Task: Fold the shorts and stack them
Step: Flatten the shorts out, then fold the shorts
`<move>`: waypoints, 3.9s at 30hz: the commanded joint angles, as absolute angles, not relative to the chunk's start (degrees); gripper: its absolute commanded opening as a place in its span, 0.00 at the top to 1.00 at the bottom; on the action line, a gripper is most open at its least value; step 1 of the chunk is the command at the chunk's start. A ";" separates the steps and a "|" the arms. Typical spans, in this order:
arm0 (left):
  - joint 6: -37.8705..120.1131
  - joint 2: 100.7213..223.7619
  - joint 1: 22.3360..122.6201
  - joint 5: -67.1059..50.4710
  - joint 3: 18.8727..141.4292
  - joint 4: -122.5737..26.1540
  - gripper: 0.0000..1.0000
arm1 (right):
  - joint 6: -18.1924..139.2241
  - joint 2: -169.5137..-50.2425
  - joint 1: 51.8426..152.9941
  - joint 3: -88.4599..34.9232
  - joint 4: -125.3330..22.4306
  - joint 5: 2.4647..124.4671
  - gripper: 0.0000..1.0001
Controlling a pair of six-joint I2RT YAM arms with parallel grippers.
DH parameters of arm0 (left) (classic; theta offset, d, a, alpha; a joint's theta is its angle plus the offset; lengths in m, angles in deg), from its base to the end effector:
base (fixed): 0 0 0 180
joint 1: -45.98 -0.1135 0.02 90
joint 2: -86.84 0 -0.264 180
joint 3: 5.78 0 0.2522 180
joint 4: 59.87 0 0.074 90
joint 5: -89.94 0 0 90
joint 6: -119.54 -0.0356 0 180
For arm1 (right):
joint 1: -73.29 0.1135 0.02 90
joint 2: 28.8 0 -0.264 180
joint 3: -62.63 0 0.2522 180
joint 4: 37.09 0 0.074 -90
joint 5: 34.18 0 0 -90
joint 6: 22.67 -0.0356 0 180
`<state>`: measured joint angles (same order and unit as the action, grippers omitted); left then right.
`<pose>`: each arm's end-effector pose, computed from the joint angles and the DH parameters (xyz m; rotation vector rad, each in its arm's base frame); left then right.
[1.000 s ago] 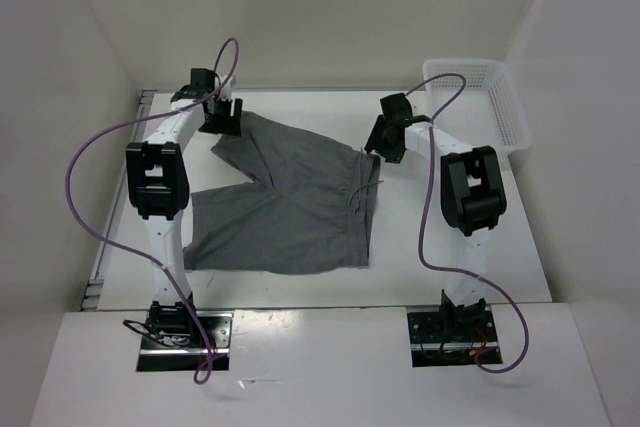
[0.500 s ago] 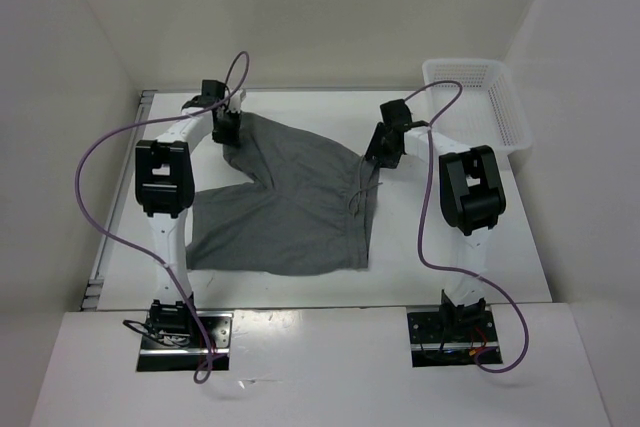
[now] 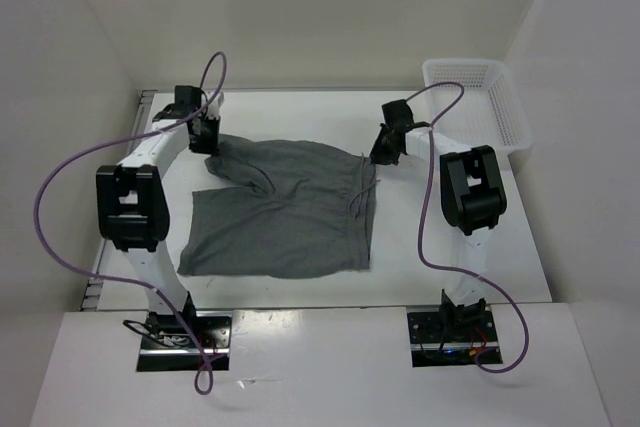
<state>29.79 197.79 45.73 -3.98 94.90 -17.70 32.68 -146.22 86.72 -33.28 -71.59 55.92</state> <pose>0.4293 -0.0006 0.2283 0.0181 2.4849 -0.0850 0.4255 0.1017 0.1645 0.4747 2.5377 0.3235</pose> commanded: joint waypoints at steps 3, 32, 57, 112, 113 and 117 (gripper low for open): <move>29.54 190.12 42.11 -1.46 85.45 -15.26 0.80 | 34.11 -144.55 85.86 -32.61 -70.72 53.98 1.00; 29.54 205.63 40.17 -14.39 110.89 -7.34 0.19 | 39.81 -144.20 85.86 -36.74 -73.00 55.21 0.68; 29.54 222.63 42.99 -13.84 121.37 -7.35 0.21 | 47.38 -143.67 85.86 -35.77 -77.39 61.89 0.32; 29.54 177.19 45.10 -0.50 81.63 -15.78 1.00 | 44.92 -107.81 97.46 -5.89 -66.05 62.77 1.00; 29.54 176.66 45.10 -0.50 83.03 -15.00 1.00 | 44.92 -107.20 97.46 -5.89 -67.19 61.46 1.00; 29.54 176.66 44.58 -0.50 93.04 -10.96 1.00 | 44.30 -103.86 97.46 -8.61 -69.83 57.50 1.00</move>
<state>29.77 178.51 45.31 -1.25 84.67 -10.97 45.27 -108.15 97.19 -6.20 -68.48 61.91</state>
